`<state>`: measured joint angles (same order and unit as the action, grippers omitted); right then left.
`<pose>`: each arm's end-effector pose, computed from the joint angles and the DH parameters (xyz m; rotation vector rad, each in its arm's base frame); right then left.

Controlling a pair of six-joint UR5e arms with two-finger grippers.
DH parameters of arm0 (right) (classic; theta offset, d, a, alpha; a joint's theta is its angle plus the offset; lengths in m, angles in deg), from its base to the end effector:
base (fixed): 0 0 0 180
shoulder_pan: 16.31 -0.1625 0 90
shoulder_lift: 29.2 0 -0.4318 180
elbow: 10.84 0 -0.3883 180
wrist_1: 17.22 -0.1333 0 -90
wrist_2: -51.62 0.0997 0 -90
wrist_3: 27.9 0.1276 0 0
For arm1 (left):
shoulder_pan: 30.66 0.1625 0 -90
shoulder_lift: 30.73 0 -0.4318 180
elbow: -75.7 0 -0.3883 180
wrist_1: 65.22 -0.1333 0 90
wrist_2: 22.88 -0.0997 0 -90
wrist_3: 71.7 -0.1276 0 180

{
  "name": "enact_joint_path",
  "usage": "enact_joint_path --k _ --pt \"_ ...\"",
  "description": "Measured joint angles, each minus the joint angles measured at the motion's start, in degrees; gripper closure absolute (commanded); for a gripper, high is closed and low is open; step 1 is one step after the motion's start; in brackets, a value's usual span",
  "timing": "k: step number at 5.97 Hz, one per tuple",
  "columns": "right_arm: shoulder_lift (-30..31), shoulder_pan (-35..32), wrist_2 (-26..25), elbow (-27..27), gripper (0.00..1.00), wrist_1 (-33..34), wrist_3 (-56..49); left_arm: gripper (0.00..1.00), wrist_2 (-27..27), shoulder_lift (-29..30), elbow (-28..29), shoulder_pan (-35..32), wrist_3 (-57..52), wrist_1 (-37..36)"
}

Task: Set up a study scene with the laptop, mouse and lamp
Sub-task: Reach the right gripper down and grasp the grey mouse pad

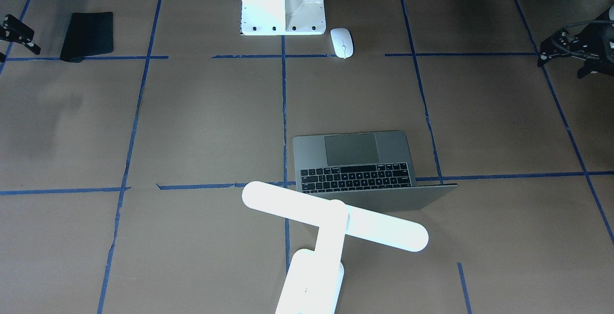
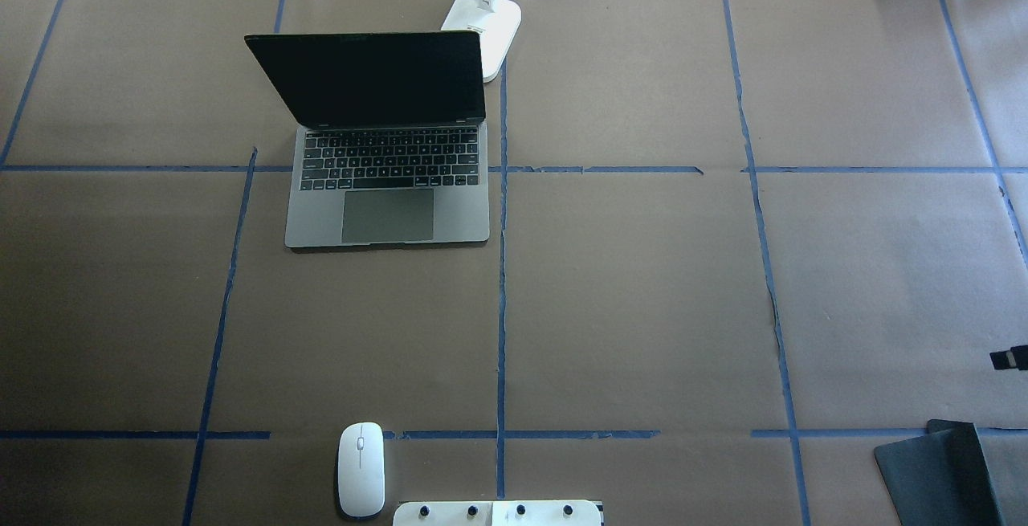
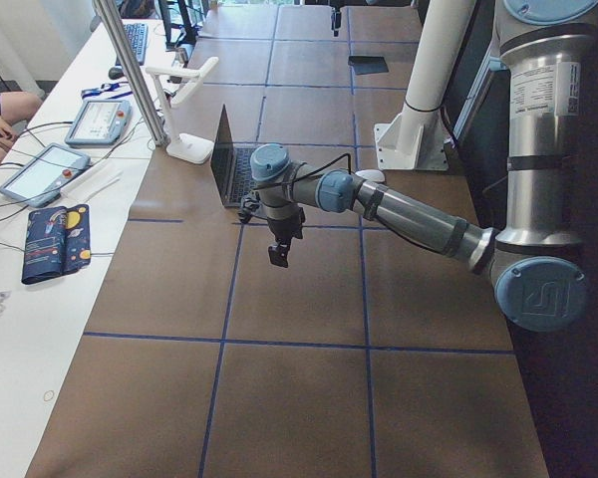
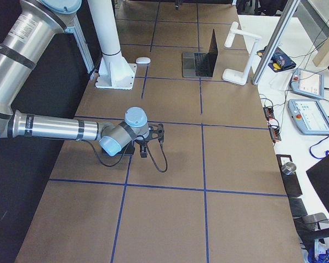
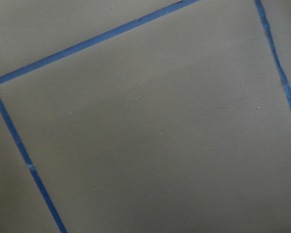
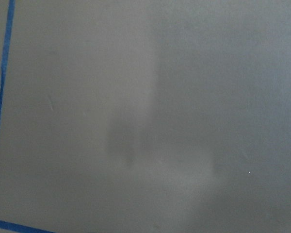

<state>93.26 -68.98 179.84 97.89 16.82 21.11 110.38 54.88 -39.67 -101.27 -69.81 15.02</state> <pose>-0.1306 -0.2609 0.6262 0.0817 -0.9466 -0.0574 0.1046 -0.4353 0.5258 0.0445 0.7784 0.3638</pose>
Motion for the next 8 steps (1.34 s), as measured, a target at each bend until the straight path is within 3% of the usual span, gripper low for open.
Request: enact_joint_path --k 2,4,6,7,8 --pt "3.28 11.74 -9.08 -3.73 0.00 -12.42 11.79 0.00 0.06 -0.07 -0.99 -0.05 1.14 0.01" --pt "5.12 21.32 -15.13 -4.42 0.01 -14.79 17.79 0.00 0.06 -0.09 -2.47 -0.05 3.02 0.01" --pt "5.68 29.41 -20.45 -4.89 0.09 -15.27 20.66 0.00 1.46 -0.43 -2.96 -0.05 3.49 0.01" --pt "5.44 33.30 -23.14 -5.72 0.36 -15.31 21.91 0.00 2.07 -0.70 -2.99 -0.09 3.46 0.01" --pt "5.00 36.11 -25.14 -6.44 0.83 -15.40 23.49 0.00 2.27 -0.96 -3.05 -0.10 3.38 0.03"
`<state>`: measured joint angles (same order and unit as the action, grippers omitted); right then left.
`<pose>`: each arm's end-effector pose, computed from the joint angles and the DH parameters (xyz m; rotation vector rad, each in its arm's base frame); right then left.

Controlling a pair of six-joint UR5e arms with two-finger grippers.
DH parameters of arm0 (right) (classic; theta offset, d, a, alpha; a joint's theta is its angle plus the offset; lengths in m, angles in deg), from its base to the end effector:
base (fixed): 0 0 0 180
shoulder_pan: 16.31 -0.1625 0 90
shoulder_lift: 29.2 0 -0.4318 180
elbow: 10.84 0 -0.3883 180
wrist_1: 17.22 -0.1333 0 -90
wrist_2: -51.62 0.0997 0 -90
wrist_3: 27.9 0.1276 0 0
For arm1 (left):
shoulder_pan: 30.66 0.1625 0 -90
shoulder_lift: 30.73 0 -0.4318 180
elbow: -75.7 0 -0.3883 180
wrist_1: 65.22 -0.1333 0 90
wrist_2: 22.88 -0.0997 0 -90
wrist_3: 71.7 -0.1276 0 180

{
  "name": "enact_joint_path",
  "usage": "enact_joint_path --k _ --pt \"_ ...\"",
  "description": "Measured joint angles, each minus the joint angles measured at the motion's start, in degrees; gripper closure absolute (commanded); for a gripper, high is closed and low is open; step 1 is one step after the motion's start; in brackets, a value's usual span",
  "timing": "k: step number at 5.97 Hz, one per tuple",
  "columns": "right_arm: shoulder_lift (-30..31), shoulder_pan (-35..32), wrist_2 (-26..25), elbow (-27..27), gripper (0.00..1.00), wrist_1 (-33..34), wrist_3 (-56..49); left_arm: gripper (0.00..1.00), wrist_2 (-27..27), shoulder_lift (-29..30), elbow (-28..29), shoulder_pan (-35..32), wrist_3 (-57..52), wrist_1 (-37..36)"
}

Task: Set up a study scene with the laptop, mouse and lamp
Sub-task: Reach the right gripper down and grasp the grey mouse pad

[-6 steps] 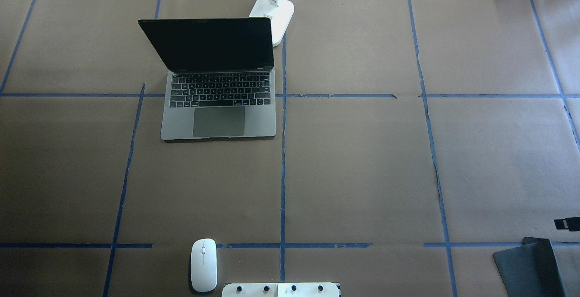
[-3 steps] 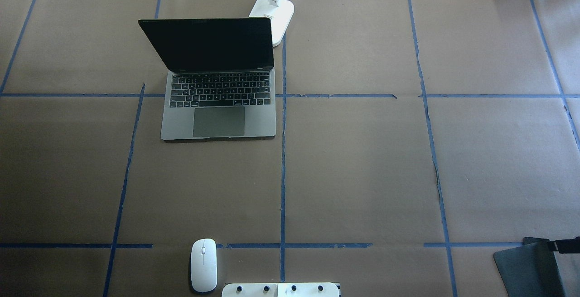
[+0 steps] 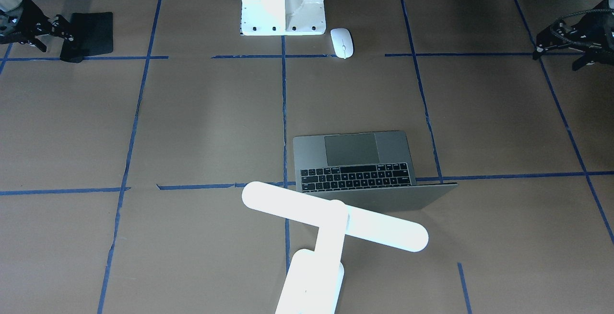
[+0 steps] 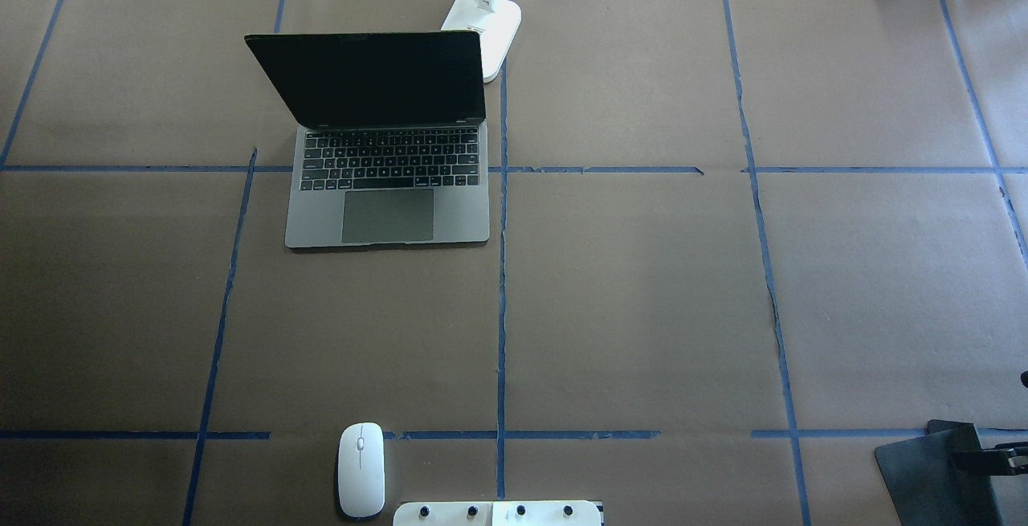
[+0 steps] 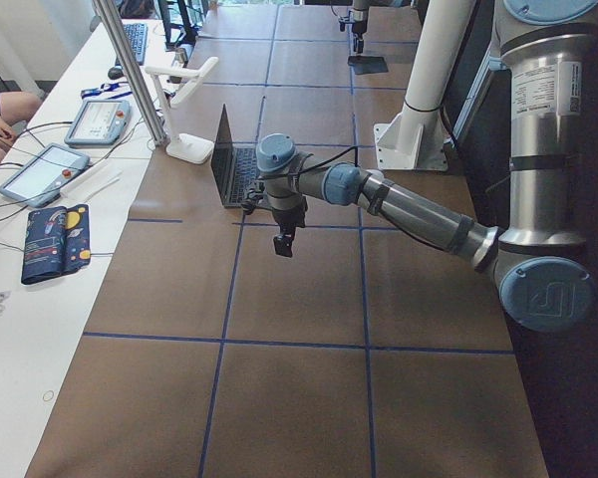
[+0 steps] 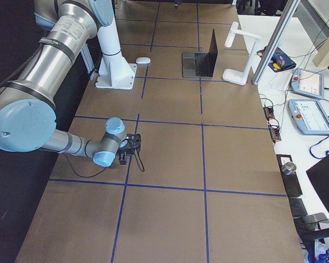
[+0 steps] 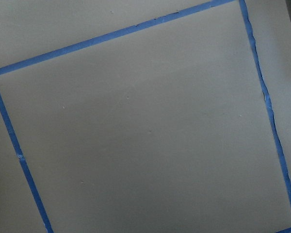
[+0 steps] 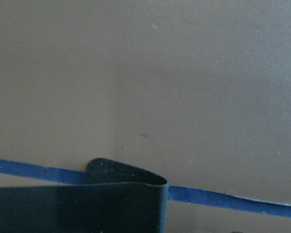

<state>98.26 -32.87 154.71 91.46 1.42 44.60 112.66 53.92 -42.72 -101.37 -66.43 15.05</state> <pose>-0.2075 -0.1706 0.6844 0.0286 -0.8309 -0.1076 0.1037 -0.4242 0.5042 0.0473 0.8235 0.3232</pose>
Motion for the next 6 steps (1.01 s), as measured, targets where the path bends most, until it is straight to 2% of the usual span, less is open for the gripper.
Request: enact_joint_path --k 1,6 --pt "-0.13 1.31 -1.00 -0.24 1.00 -0.14 1.26 0.00 0.05 -0.27 -0.03 0.02 -0.06 0.01" --pt "1.25 1.57 -1.02 1.89 1.00 -4.44 2.56 0.00 0.15 -0.53 -0.06 0.04 -0.02 -0.03"
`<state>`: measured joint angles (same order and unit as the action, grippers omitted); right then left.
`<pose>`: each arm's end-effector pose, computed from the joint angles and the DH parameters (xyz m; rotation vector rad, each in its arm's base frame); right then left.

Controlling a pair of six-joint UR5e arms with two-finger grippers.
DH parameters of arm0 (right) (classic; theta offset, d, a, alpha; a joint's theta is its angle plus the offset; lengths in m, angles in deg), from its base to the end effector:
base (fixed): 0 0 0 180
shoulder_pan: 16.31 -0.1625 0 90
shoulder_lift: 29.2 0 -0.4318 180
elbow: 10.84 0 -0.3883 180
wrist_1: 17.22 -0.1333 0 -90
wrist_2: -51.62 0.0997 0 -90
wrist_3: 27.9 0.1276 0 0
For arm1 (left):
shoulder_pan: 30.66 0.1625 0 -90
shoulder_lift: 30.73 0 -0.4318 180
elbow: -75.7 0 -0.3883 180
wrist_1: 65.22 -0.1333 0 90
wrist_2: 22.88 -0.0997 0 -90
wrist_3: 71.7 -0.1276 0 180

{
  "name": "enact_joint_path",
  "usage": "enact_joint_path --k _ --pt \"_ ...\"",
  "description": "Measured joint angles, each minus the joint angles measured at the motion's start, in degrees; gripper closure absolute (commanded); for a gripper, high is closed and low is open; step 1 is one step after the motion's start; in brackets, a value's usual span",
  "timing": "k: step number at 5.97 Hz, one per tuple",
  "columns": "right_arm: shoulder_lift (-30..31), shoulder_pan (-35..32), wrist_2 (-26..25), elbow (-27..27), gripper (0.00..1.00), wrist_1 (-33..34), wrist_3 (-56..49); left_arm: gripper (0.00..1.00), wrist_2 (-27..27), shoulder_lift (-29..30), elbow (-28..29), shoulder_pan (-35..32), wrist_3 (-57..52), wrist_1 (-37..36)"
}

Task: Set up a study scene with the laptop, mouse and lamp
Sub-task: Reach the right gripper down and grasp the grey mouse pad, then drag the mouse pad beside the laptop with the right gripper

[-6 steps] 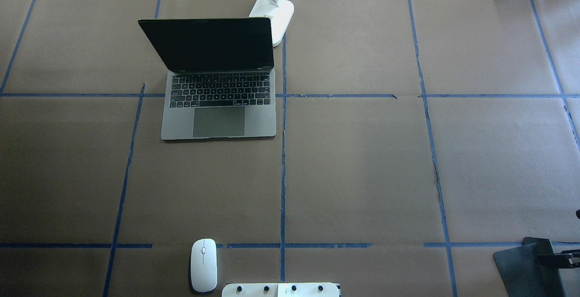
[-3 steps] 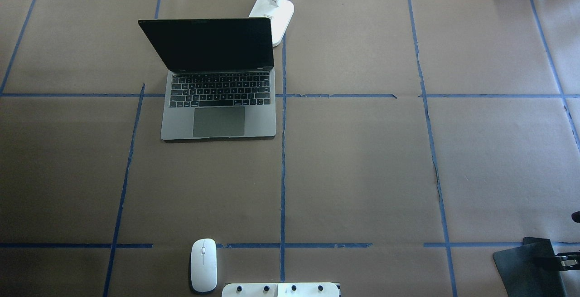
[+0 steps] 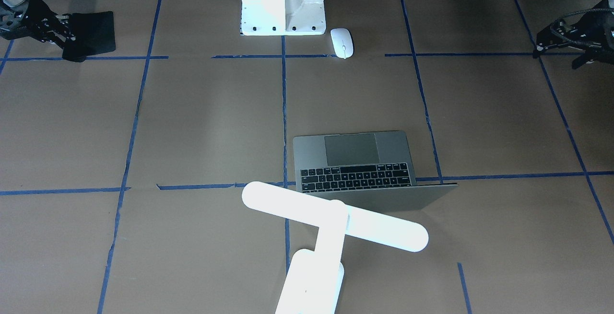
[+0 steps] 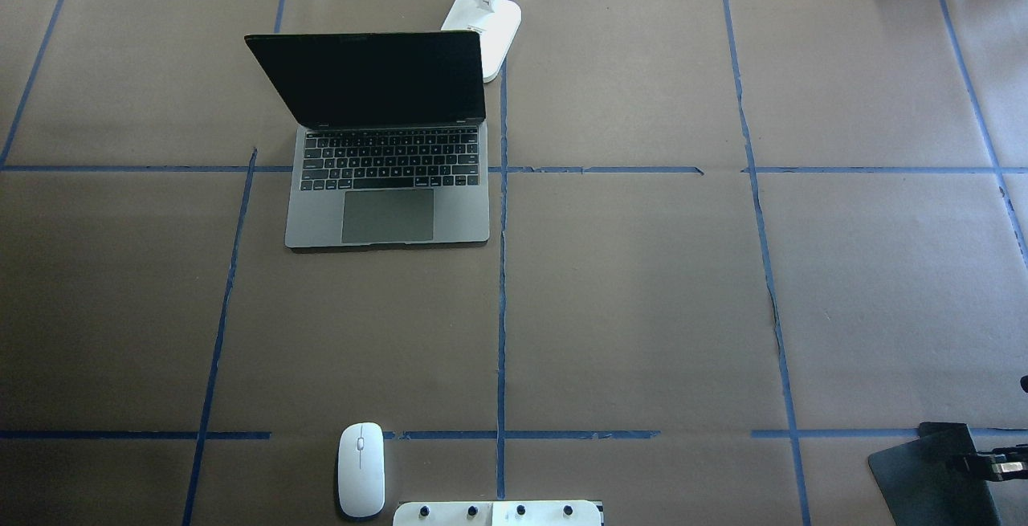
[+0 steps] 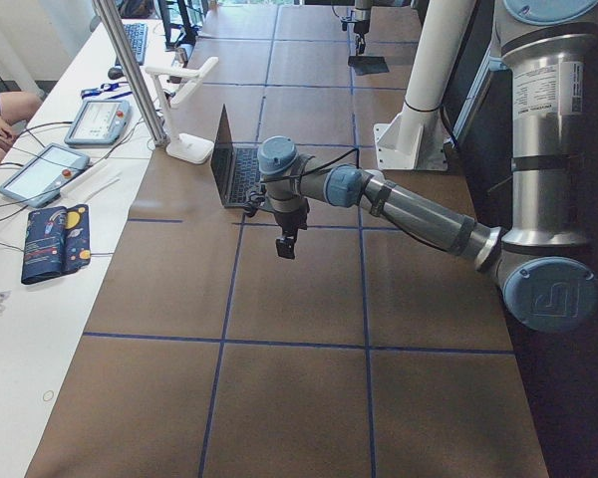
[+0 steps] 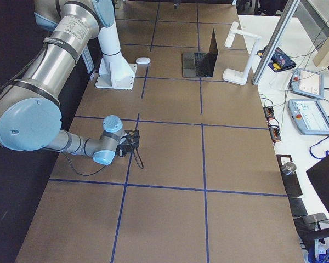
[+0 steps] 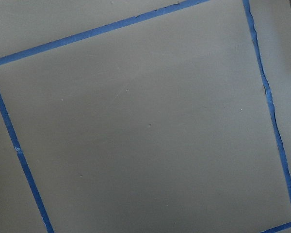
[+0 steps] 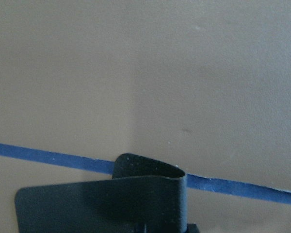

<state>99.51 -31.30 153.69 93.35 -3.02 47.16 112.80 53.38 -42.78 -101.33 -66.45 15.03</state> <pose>-0.2071 -0.1658 0.6609 0.0405 -0.9121 -0.0935 0.1031 -0.4208 0.5076 0.0384 0.8243 0.3210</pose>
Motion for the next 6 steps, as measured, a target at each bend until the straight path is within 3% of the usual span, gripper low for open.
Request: enact_joint_path --k 4,6 --pt "-2.00 -1.97 0.11 2.79 1.00 0.25 2.09 0.00 0.02 0.00 0.08 0.00 0.02 0.00" --pt "-11.52 -8.64 4.10 4.01 1.00 6.06 3.55 0.00 0.02 0.00 0.09 0.00 0.05 0.00"
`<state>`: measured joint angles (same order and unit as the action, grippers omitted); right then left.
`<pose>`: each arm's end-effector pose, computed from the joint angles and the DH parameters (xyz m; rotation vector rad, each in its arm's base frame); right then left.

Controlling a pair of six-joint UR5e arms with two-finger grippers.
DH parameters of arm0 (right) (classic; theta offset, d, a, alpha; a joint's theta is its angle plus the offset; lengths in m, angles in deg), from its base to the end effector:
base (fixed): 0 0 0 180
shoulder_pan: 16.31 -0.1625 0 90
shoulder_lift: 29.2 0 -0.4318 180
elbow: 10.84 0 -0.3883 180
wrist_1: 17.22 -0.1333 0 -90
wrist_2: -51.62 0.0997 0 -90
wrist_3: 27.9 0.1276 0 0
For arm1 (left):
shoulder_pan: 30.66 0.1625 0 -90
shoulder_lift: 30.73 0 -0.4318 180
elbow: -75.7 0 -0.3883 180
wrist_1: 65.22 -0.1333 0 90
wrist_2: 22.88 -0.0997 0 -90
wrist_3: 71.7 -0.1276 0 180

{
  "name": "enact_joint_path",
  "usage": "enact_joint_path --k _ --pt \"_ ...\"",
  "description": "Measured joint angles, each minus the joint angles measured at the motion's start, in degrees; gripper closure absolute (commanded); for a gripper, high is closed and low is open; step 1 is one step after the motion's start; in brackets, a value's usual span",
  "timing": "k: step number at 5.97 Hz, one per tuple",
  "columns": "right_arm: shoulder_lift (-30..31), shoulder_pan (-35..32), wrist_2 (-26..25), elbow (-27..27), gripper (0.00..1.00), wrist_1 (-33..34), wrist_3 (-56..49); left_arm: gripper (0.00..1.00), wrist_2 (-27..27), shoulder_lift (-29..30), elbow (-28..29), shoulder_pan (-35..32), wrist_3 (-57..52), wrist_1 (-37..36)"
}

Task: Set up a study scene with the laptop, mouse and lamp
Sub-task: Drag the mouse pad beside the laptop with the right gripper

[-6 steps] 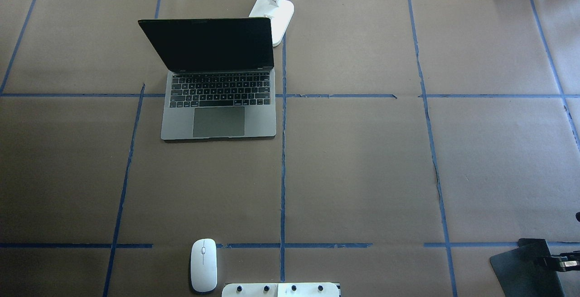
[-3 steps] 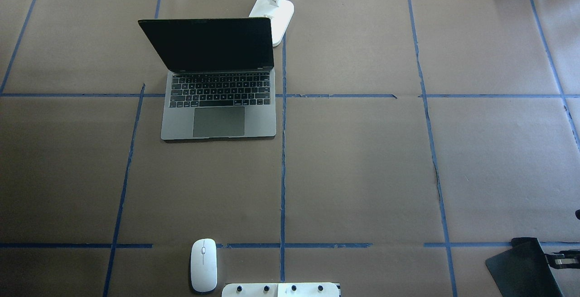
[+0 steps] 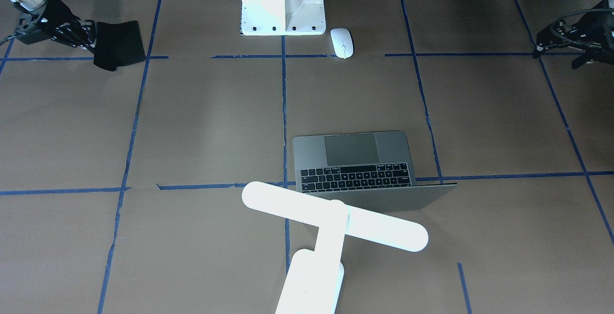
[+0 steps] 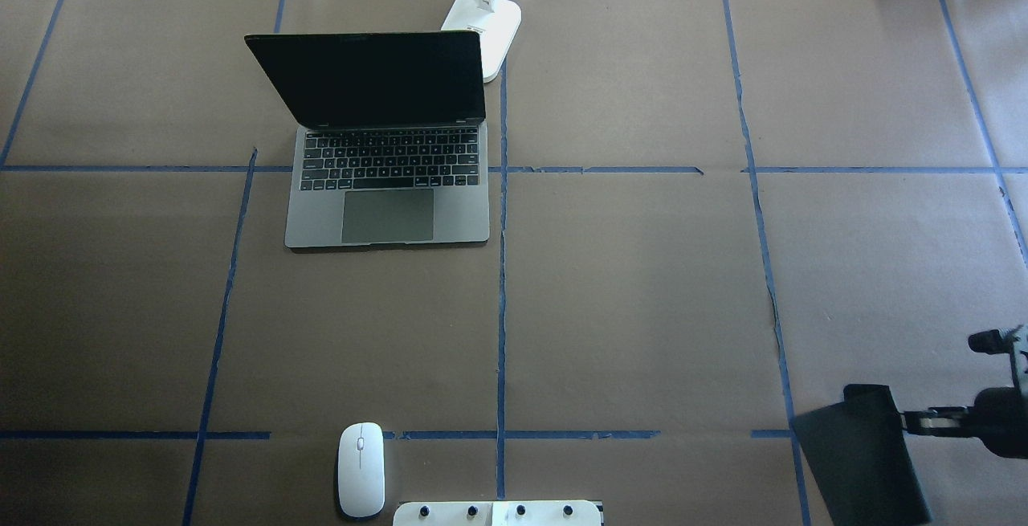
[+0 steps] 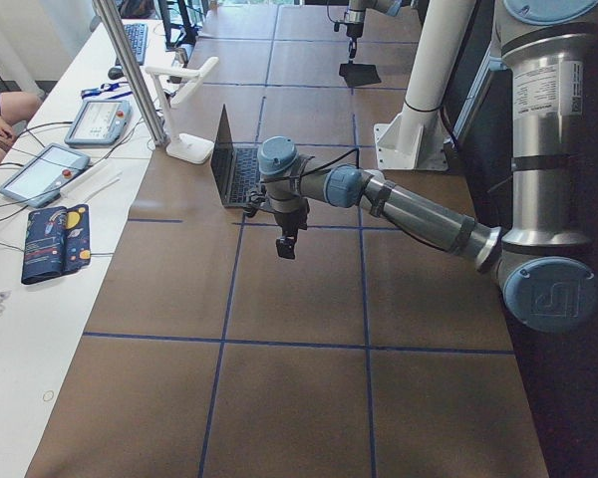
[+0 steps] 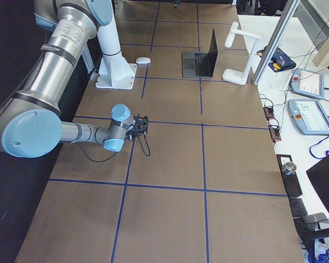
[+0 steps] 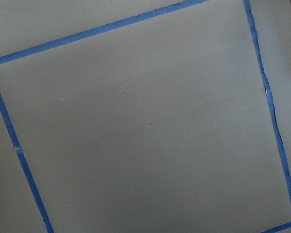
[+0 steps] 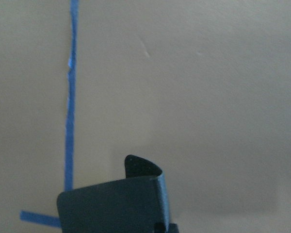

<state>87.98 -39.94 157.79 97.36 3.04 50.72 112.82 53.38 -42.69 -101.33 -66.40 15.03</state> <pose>-0.2741 -0.2266 0.5801 0.0733 -1.0801 0.0429 0.1032 -0.4209 0.5083 0.0365 0.8244 0.3196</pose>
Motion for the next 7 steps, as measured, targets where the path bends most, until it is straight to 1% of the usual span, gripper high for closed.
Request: enact_joint_path --k 1,2,3,4,5,6,7 --pt "-6.74 -3.50 2.07 0.05 1.00 5.93 0.19 0.00 0.00 0.00 0.00 0.00 0.04 0.00" --pt "-14.26 -6.55 3.69 0.07 1.00 13.21 0.30 0.00 0.00 0.02 0.00 0.00 0.05 0.00" --pt "-22.94 -9.17 4.74 0.01 1.00 22.61 0.33 0.00 0.00 0.10 0.00 0.03 0.06 0.00" --pt "-32.60 -11.45 5.13 -0.57 1.00 33.75 0.35 0.00 0.03 0.14 -0.03 0.06 0.06 0.00" --pt "-42.61 -12.97 5.16 -3.90 1.00 42.33 1.25 0.00 0.07 0.23 -0.06 0.08 0.09 0.00" --pt "-52.10 -13.63 4.98 -11.03 1.00 46.04 2.67 0.00 0.08 0.30 -0.08 0.09 0.10 0.00" --pt "-59.76 -14.39 4.83 -19.00 1.00 46.58 3.44 0.00 0.09 0.33 -0.08 0.09 0.10 0.00"
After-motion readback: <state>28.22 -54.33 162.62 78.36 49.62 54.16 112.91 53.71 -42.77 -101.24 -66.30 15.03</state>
